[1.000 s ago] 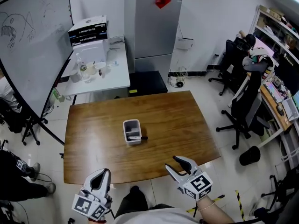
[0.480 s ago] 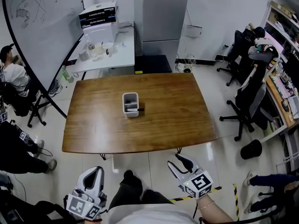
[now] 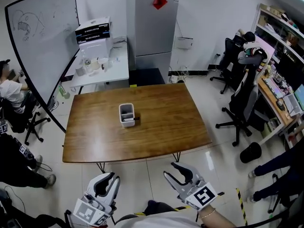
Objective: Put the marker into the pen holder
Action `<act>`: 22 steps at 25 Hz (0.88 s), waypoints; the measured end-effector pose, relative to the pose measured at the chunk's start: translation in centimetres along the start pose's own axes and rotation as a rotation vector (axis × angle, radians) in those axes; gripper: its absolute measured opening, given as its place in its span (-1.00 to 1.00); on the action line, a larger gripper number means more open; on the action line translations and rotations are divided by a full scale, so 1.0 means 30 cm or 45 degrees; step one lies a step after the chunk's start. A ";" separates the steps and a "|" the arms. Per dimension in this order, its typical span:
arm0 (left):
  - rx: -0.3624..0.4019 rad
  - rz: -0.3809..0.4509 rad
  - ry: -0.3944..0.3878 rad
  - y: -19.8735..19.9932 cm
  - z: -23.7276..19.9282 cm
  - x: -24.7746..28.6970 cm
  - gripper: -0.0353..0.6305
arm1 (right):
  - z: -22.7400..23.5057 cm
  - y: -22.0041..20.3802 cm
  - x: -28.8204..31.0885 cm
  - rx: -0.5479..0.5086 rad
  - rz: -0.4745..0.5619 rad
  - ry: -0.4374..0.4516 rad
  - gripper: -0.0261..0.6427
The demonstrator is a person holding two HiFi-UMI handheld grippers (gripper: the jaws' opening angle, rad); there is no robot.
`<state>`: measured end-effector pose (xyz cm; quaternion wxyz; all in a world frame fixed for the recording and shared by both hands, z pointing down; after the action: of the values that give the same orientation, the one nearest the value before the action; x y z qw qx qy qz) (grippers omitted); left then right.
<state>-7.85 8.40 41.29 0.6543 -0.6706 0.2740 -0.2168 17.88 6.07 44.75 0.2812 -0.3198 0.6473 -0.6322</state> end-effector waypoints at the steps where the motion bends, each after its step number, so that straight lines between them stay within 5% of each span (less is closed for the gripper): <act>1: -0.002 -0.001 -0.006 0.000 0.009 -0.015 -0.76 | -0.017 0.005 -0.002 -0.017 0.000 0.002 -0.51; 17: -0.036 -0.049 -0.047 0.006 0.006 -0.461 -0.62 | -0.495 0.090 0.012 -0.043 -0.046 0.036 -0.62; 22: 0.287 -0.157 0.075 0.040 -0.382 -0.698 -0.61 | -0.652 0.150 -0.037 -0.007 -0.031 0.034 -0.62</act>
<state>-31.22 13.35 42.08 0.7027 -0.6017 0.2251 -0.3058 3.30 19.40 41.04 0.2640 -0.3198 0.6488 -0.6380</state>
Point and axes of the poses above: the fingertips, and each gripper's own axes: x forward along the fingers, z to its right, y out of its top, the point moved 6 cm from there along -x, backward along the fingers, and after that the axes turned 8 degrees about -y, right-handed, at the moved point
